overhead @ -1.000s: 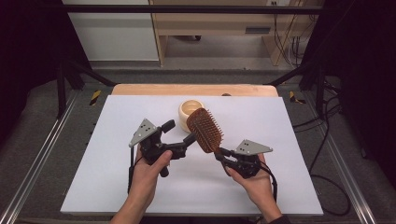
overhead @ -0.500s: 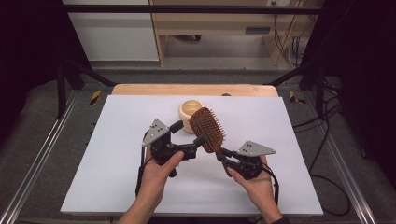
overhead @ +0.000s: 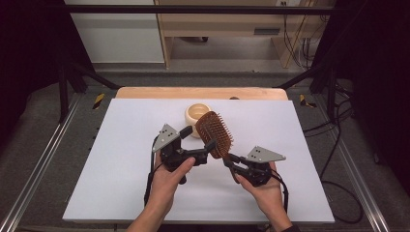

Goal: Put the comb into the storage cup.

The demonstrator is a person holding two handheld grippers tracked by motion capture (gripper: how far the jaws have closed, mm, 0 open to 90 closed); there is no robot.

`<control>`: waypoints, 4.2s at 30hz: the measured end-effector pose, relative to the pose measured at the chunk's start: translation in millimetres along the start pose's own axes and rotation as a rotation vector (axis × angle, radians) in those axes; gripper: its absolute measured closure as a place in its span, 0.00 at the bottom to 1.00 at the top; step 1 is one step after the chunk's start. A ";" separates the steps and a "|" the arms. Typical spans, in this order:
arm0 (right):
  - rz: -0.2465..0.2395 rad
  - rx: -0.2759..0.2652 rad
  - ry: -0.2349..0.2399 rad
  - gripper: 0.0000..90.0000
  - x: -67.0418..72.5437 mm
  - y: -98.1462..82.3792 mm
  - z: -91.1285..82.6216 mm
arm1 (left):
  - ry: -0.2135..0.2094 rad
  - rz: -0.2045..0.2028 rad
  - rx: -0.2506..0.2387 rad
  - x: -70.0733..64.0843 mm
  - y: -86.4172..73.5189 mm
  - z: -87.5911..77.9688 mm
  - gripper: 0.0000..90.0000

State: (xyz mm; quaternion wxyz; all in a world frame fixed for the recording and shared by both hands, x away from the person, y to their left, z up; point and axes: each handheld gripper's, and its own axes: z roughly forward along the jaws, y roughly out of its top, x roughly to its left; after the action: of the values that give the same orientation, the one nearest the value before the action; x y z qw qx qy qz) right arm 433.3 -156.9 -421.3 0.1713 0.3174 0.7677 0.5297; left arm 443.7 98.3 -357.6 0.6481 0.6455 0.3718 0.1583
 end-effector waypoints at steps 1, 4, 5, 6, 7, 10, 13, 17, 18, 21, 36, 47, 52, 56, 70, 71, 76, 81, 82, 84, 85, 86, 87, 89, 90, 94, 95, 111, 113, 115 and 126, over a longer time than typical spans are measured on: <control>-0.004 -0.001 0.000 0.81 0.2 0.2 -0.2 | -0.002 -0.002 0.000 -0.1 0.3 -0.5 0.04; -0.002 -0.005 0.001 0.81 0.4 0.5 -0.7 | 0.001 0.007 0.008 -0.3 0.1 -1.0 0.04; -0.002 -0.008 0.001 0.81 0.2 0.5 -0.8 | 0.000 0.001 0.012 -0.3 -0.4 -0.8 0.04; 0.000 -0.012 0.000 0.81 0.1 0.6 -1.2 | -0.001 -0.008 0.011 -0.5 -1.2 -0.2 0.04; 0.004 -0.014 0.002 0.81 0.0 0.8 -1.5 | -0.003 -0.011 0.015 -0.2 -2.1 0.3 0.04; 0.005 -0.016 0.004 0.81 -0.6 0.8 -1.6 | -0.003 -0.015 0.021 -0.1 -4.2 3.0 0.04; 0.006 -0.017 0.004 0.81 -0.3 0.8 -1.2 | -0.010 -0.034 0.023 0.7 -5.8 6.6 0.04; -0.003 -0.015 0.012 0.81 1.7 0.8 0.1 | -0.041 -0.070 0.021 0.7 -4.5 11.7 0.05; -0.004 -0.015 0.014 0.81 2.7 0.8 0.5 | -0.044 -0.073 0.021 0.5 -3.5 12.8 0.05; -0.011 -0.014 0.016 0.81 4.1 0.9 0.9 | -0.050 -0.100 0.020 2.3 -0.7 15.4 0.06; -0.029 -0.013 0.023 0.81 9.4 1.0 2.9 | -0.052 -0.195 -0.002 13.7 1.4 19.8 0.34; -0.030 -0.007 0.020 0.81 9.8 -0.4 4.1 | -0.038 -0.229 0.021 14.8 1.5 21.4 0.47; -0.031 -0.003 0.019 0.81 10.8 -2.4 6.0 | -0.045 -0.262 0.012 13.0 2.1 20.8 0.54; -0.031 -0.004 0.016 0.81 11.2 -2.7 6.1 | -0.060 -0.256 0.024 12.2 4.1 20.6 0.56; 0.013 -0.004 0.045 0.62 6.2 -5.4 8.0 | -0.069 -0.251 0.010 11.3 10.0 21.1 0.57; 0.013 -0.003 0.043 0.58 5.7 -5.8 7.8 | -0.064 -0.250 0.003 11.7 11.3 20.8 0.57; 0.031 -0.027 0.028 0.44 0.9 -5.6 0.7 | -0.032 -0.171 -0.009 12.7 19.7 17.5 0.57; 0.051 -0.037 0.003 0.18 -6.7 -8.3 -2.5 | -0.013 -0.126 -0.020 13.7 27.0 15.8 0.57; 0.042 -0.028 -0.011 0.16 -8.1 -9.4 -3.1 | -0.012 -0.125 -0.021 14.3 28.4 15.7 0.57; 0.030 -0.032 -0.051 0.10 -12.1 -11.9 -4.4 | -0.009 -0.120 -0.027 15.7 31.0 15.5 0.57; 0.027 -0.030 -0.078 0.11 -14.3 -12.5 -5.0 | -0.007 -0.118 -0.030 16.4 32.2 15.4 0.57; 0.032 -0.031 -0.103 0.12 -16.2 -12.5 -5.7 | -0.007 -0.113 -0.031 17.1 33.1 15.2 0.57; 0.036 -0.031 -0.112 0.12 -17.8 -12.8 -6.5 | -0.002 -0.118 -0.037 18.4 34.8 15.5 0.57; 0.041 -0.031 -0.110 0.10 -22.0 -14.2 -9.8 | -0.004 -0.124 -0.039 20.7 37.2 16.6 0.57; 0.049 -0.038 -0.113 0.10 -23.6 -15.0 -10.9 | -0.005 -0.129 -0.042 21.4 38.4 17.4 0.57; 0.061 -0.041 -0.121 0.08 -29.6 -18.2 -15.7 | -0.005 -0.133 -0.050 25.2 48.3 21.0 0.57; 0.067 -0.042 -0.124 0.08 -30.6 -18.3 -16.9 | -0.008 -0.135 -0.050 26.1 51.2 22.4 0.57; 0.102 -0.061 -0.162 0.06 -45.0 -22.6 -23.4 | -0.004 -0.125 -0.080 43.3 105.7 31.1 0.57; 0.103 -0.060 -0.157 0.06 -45.2 -23.4 -23.7 | -0.001 -0.116 -0.085 45.6 110.9 31.6 0.57; 0.098 -0.062 -0.157 0.06 -44.8 -23.0 -24.6 | -0.003 -0.115 -0.095 48.6 115.9 32.6 0.57; 0.103 -0.065 -0.193 0.05 -48.3 -30.1 -38.7 | 0.026 -0.115 -0.130 55.2 135.1 38.7 0.56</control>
State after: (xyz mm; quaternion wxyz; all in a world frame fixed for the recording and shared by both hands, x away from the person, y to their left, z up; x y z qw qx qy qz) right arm 436.6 -223.6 -437.8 0.2274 0.4003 0.7127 0.5292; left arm 544.6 124.0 -248.3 0.6917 0.5777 0.4055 0.1528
